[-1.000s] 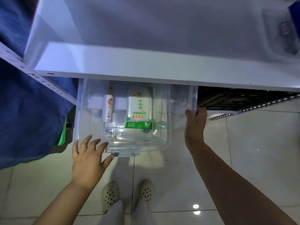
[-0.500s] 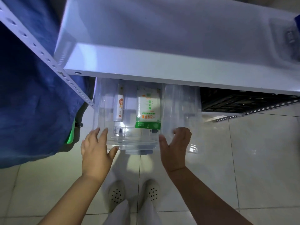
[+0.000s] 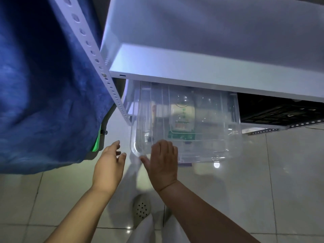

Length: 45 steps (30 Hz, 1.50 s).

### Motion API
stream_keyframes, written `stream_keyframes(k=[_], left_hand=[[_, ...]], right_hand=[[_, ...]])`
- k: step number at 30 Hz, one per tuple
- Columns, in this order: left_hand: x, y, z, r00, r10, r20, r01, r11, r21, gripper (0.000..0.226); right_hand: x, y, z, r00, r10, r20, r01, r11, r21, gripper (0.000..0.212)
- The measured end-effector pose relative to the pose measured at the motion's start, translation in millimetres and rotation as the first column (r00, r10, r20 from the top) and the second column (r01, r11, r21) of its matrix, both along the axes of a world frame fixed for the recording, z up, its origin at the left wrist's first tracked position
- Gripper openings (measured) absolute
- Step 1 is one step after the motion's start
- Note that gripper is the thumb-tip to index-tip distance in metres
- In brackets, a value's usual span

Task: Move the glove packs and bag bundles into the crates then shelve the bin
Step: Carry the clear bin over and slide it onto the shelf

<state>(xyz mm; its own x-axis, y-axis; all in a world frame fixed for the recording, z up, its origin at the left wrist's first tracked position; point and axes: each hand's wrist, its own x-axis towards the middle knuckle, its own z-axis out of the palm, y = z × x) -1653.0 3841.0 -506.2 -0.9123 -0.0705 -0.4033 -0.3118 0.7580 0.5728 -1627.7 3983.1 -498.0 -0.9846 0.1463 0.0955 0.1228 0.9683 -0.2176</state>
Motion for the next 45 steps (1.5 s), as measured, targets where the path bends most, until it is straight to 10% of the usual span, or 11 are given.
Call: stream_keyframes(k=[17,23,29,35,41,45], left_hand=[[-2,3,-1,0.998,-0.063,-0.022,0.064,0.997,0.044,0.039],[3,33,2,0.999,-0.045,-0.016,0.047,0.987,0.152,0.011],[7,53,-2,0.991,0.123,0.057,-0.13,0.982,0.134,0.039],[4,60,-2,0.931,0.322,0.172,-0.359,0.894,0.269,0.018],[-40,80,15,0.902,0.424,0.081,-0.423,0.831,0.361,0.012],[-82,95,18,0.806,0.563,0.182,-0.562,0.632,0.534,0.013]], right_hand=[[9,5,-18,0.992,0.124,0.002,-0.122,0.98,-0.155,0.04],[38,98,-20,0.974,-0.225,-0.004,0.221,0.962,-0.16,0.036],[56,167,-26,0.737,-0.672,0.072,0.668,0.708,-0.23,0.046],[51,170,-25,0.655,-0.689,0.31,0.696,0.392,-0.602,0.034],[-2,185,-12,0.66,-0.698,0.278,0.62,0.297,-0.726,0.026],[-50,199,-9,0.69,-0.665,0.284,0.563,0.249,-0.788,0.021]])
